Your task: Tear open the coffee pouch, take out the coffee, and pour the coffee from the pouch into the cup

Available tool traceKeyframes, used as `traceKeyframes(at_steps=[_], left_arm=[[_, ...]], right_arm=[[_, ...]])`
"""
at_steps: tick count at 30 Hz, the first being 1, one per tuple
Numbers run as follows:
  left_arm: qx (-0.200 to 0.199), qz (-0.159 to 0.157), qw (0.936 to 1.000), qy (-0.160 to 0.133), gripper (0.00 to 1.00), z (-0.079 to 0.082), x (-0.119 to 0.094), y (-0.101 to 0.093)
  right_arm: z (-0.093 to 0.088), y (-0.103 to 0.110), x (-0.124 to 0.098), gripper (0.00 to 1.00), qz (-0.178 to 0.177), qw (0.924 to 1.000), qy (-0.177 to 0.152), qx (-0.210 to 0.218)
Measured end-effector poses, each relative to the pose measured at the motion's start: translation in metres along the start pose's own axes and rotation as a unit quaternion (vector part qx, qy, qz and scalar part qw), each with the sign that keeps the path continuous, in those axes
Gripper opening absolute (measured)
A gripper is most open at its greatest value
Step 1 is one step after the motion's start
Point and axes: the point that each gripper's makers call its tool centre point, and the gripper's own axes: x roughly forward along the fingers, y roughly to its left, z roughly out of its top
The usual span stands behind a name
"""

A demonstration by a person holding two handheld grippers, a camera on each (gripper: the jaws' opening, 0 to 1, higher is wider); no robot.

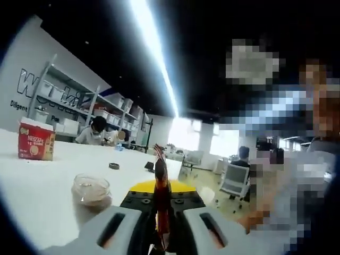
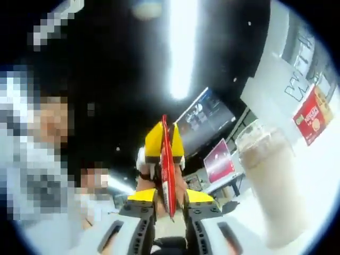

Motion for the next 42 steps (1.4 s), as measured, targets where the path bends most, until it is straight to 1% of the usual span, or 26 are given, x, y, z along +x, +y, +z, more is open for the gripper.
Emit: traceKeyframes(at_steps=[1,2,5,7,10,13,14,15,16,18,19,20,21,22,23,25,27,29,31,32,34,35,37,39,40,42], left_arm=[[-0.003,0.001,1.0000,-0.006,0.09,0.001,0.000,0.003],[-0.005,0.001,0.9999,-0.011,0.09,0.002,0.001,0.004],[-0.013,-0.003,0.9998,-0.017,0.09,0.001,0.004,0.004],[-0.009,-0.003,0.9999,-0.005,0.09,-0.006,0.008,0.002],[-0.002,-0.006,1.0000,0.003,0.09,-0.009,0.010,-0.001],[0.015,-0.006,0.9999,-0.002,0.10,-0.009,0.013,0.000],[0.032,0.000,0.9995,-0.007,0.13,-0.007,0.014,0.003],[0.052,0.007,0.9986,-0.010,0.16,-0.007,0.015,0.005],[0.070,0.013,0.9975,-0.005,0.20,-0.009,0.016,0.007],[0.087,0.033,0.9957,0.005,0.24,-0.013,0.016,0.013],[0.094,0.047,0.9944,0.010,0.24,-0.013,0.014,0.018],[0.099,0.051,0.9937,0.010,0.24,-0.012,0.011,0.021],[0.103,0.057,0.9930,0.009,0.23,-0.010,0.008,0.025],[0.109,0.064,0.9920,0.003,0.23,-0.006,0.003,0.030],[0.105,0.067,0.9922,0.001,0.23,-0.004,-0.003,0.034],[0.097,0.076,0.9924,-0.011,0.23,0.004,-0.014,0.043],[0.098,0.086,0.9911,-0.026,0.26,0.012,-0.023,0.049],[0.103,0.086,0.9904,-0.032,0.32,0.017,-0.030,0.052],[0.111,0.088,0.9893,-0.036,0.34,0.021,-0.033,0.053],[0.116,0.087,0.9889,-0.035,0.36,0.022,-0.033,0.053],[0.142,0.076,0.9865,-0.027,0.40,0.021,-0.030,0.050],[0.158,0.066,0.9850,-0.018,0.44,0.019,-0.027,0.047],[0.173,0.051,0.9836,0.007,0.51,0.009,-0.020,0.044],[0.197,0.051,0.9790,0.020,0.55,0.005,-0.016,0.045],[0.210,0.054,0.9759,0.026,0.56,0.003,-0.015,0.047],[0.221,0.056,0.9734,0.026,0.59,0.002,-0.011,0.048]], right_arm=[[0.005,-0.001,0.000,0.16,-0.001,0.9997,-0.019,0.018],[0.006,-0.001,0.001,0.16,-0.001,0.9993,-0.026,0.026],[0.005,-0.002,0.001,0.13,-0.006,0.9995,-0.027,0.015],[0.003,-0.004,0.000,0.11,-0.009,0.9997,-0.022,0.010],[0.001,-0.002,-0.004,0.10,-0.008,0.9998,-0.017,0.005],[0.005,-0.002,-0.005,0.10,-0.017,0.9997,-0.018,0.000],[0.007,-0.003,-0.006,0.09,-0.020,0.9997,-0.016,0.001],[0.010,-0.005,-0.007,0.09,-0.027,0.9995,-0.013,-0.001],[0.014,-0.007,-0.008,0.09,-0.031,0.9994,-0.012,-0.003],[0.028,-0.012,-0.012,0.09,-0.044,0.9990,-0.008,-0.003],[0.039,-0.019,-0.016,0.09,-0.064,0.9979,0.002,-0.012],[0.045,-0.026,-0.020,0.09,-0.081,0.9964,0.019,-0.018],[0.050,-0.028,-0.022,0.09,-0.086,0.9956,0.030,-0.022],[0.061,-0.033,-0.025,0.09,-0.099,0.9936,0.049,-0.025],[0.067,-0.040,-0.028,0.09,-0.113,0.9907,0.068,-0.032],[0.078,-0.049,-0.033,0.09,-0.134,0.9838,0.107,-0.053],[0.083,-0.058,-0.036,0.09,-0.153,0.9733,0.158,-0.067],[0.090,-0.063,-0.037,0.09,-0.159,0.9631,0.201,-0.081],[0.093,-0.065,-0.037,0.09,-0.163,0.9524,0.238,-0.098],[0.096,-0.069,-0.040,0.09,-0.167,0.9447,0.263,-0.102],[0.095,-0.071,-0.042,0.09,-0.165,0.9293,0.312,-0.108],[0.094,-0.072,-0.044,0.09,-0.168,0.9202,0.336,-0.111],[0.091,-0.075,-0.047,0.09,-0.170,0.9028,0.377,-0.119],[0.089,-0.074,-0.049,0.09,-0.170,0.8924,0.402,-0.115],[0.089,-0.075,-0.050,0.09,-0.168,0.8821,0.424,-0.119],[0.089,-0.076,-0.050,0.09,-0.169,0.8636,0.459,-0.124]])
